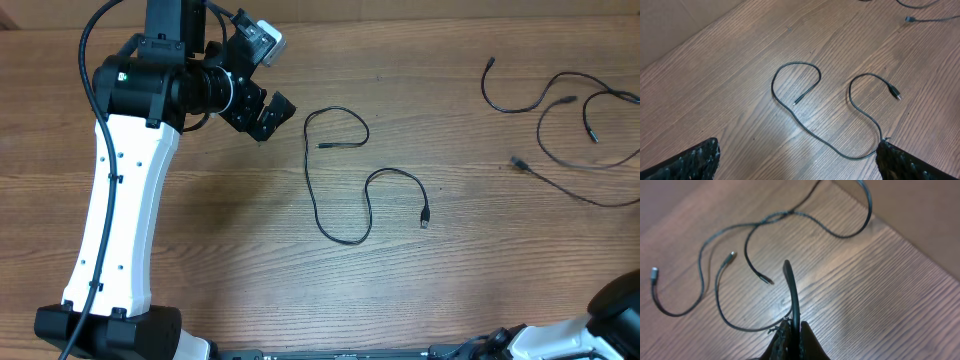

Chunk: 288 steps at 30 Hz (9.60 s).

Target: Untangle cables

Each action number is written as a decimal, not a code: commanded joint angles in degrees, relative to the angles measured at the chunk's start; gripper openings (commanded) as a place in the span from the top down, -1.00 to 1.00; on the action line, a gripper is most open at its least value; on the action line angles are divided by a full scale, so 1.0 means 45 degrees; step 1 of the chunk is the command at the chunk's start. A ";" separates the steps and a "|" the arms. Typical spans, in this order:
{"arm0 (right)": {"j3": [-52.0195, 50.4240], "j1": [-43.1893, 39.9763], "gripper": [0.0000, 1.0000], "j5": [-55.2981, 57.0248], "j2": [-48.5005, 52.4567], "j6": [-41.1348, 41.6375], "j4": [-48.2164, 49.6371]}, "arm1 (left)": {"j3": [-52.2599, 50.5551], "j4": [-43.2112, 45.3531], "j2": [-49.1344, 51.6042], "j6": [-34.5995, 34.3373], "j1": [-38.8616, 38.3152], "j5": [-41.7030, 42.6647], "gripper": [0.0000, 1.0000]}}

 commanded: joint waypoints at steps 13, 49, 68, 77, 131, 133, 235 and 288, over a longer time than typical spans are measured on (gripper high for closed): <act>-0.0155 -0.0010 0.92 0.0233 0.1511 0.0000 0.1501 | 0.0117 -0.0024 -0.0214 0.0335 0.0126 -0.0039 -0.99; -0.0151 0.2331 -1.00 -0.6596 0.1496 -0.5173 -0.2055 | 0.0117 -0.0024 -0.0214 0.0330 0.0126 -0.0039 -0.99; -0.0219 0.9107 -1.00 -0.5163 0.1511 -0.5557 -0.3206 | 0.0117 -0.0024 -0.0214 0.0335 0.0126 -0.0039 -0.99; -0.2118 1.1890 -1.00 -0.5119 0.1511 -0.4197 -0.1938 | 0.0117 -0.0024 -0.0214 0.0335 0.0126 -0.0039 -0.99; -0.4862 1.8797 -1.00 -0.1030 0.1520 0.2856 0.5887 | 0.0117 -0.0019 -0.0214 0.0335 0.0126 -0.0039 -0.99; -0.4862 1.9147 -1.00 -0.0636 0.1647 0.2856 0.5887 | 0.0117 -0.0019 -0.0214 0.0335 0.0126 -0.0039 -0.99; -0.4551 1.7568 0.92 0.0695 -0.2773 0.6139 0.1831 | 0.0117 -0.0019 -0.0214 0.0335 0.0126 -0.0039 -0.99; -0.4867 0.7621 0.92 0.8646 -0.7902 0.6105 -0.2599 | 0.0117 -0.0024 -0.0214 0.0335 0.0126 -0.0039 -0.99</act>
